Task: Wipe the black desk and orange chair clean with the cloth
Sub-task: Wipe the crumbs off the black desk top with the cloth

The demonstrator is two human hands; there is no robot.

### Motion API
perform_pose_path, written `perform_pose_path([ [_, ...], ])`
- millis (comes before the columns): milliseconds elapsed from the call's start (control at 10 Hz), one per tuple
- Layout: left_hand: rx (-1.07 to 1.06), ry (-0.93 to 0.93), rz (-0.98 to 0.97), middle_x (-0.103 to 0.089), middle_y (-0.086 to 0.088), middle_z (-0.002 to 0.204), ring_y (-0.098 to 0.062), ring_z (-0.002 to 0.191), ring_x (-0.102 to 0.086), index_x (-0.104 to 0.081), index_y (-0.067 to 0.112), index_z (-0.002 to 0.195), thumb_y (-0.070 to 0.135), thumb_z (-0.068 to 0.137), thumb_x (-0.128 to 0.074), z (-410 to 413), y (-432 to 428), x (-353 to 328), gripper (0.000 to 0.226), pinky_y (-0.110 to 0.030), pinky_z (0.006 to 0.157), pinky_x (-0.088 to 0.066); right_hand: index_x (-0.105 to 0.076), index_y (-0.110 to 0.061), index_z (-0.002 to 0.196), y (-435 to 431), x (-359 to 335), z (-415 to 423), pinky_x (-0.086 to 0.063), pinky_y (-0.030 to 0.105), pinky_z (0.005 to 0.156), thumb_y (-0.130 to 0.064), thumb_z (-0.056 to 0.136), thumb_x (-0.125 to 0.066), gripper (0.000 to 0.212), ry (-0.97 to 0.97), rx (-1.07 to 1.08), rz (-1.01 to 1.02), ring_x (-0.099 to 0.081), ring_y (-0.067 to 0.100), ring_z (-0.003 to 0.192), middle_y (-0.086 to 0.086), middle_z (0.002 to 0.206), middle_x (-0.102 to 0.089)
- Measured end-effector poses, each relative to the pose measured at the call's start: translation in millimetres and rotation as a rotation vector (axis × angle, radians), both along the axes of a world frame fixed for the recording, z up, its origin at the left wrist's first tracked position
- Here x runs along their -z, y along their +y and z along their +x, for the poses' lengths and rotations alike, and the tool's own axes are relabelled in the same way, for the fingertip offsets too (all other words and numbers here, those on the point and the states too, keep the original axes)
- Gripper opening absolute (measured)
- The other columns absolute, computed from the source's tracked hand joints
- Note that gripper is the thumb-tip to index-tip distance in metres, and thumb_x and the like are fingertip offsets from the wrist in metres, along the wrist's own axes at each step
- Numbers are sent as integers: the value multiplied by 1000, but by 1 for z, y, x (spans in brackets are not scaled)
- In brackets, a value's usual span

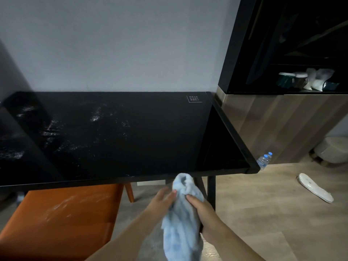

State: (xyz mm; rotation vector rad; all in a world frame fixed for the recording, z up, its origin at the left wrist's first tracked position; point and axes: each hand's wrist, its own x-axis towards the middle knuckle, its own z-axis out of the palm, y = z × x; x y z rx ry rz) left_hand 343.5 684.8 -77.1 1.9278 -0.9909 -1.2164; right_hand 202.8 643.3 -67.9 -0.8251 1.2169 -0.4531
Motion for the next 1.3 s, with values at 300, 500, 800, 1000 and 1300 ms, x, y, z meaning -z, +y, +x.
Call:
perform_pose_path([
  [300, -119, 91, 115, -67, 5, 78, -8, 71, -65, -61, 27, 85, 42, 92, -53, 22, -14, -50, 18, -21, 56, -49, -68, -19, 98, -14, -29, 12, -53, 41, 79, -53, 93, -46, 41, -152, -71, -92, -70, 21, 86, 3, 92, -75],
  [500, -414, 370, -14, -63, -8, 57, -19, 53, -60, -58, 6, 75, 21, 97, -46, 45, -24, -90, 29, -20, 43, -48, -63, -9, 93, -37, -41, 17, -50, 33, 68, -51, 92, -48, 45, -159, 55, -93, -65, 22, 71, 7, 74, -68],
  [800, -239, 226, -128, -69, -13, 93, -28, 86, -67, -64, 13, 96, 11, 90, -51, 62, -23, -115, 15, -39, 72, -54, -62, -37, 94, -42, -56, 27, -57, 26, 69, -28, 72, -63, 24, 93, -222, -667, -68, 6, 82, -7, 89, -70],
  [1000, -223, -263, -230, -63, -9, 71, -24, 69, -57, -64, 5, 74, -3, 84, -43, 99, -19, -135, 25, -28, 61, -43, -53, -19, 56, -68, -85, 9, -36, 21, 42, -15, 83, -46, 28, 91, 34, -383, -47, 12, 41, -3, 45, -47],
  [1300, -415, 707, -277, -65, -9, 86, -23, 74, -60, -63, 10, 105, 69, 85, -40, 90, -22, -120, 67, -32, 68, -44, -56, -11, 131, -76, -99, 1, -44, 46, 95, -63, 88, -41, 69, -594, 182, 29, -57, 34, 108, 19, 129, -56],
])
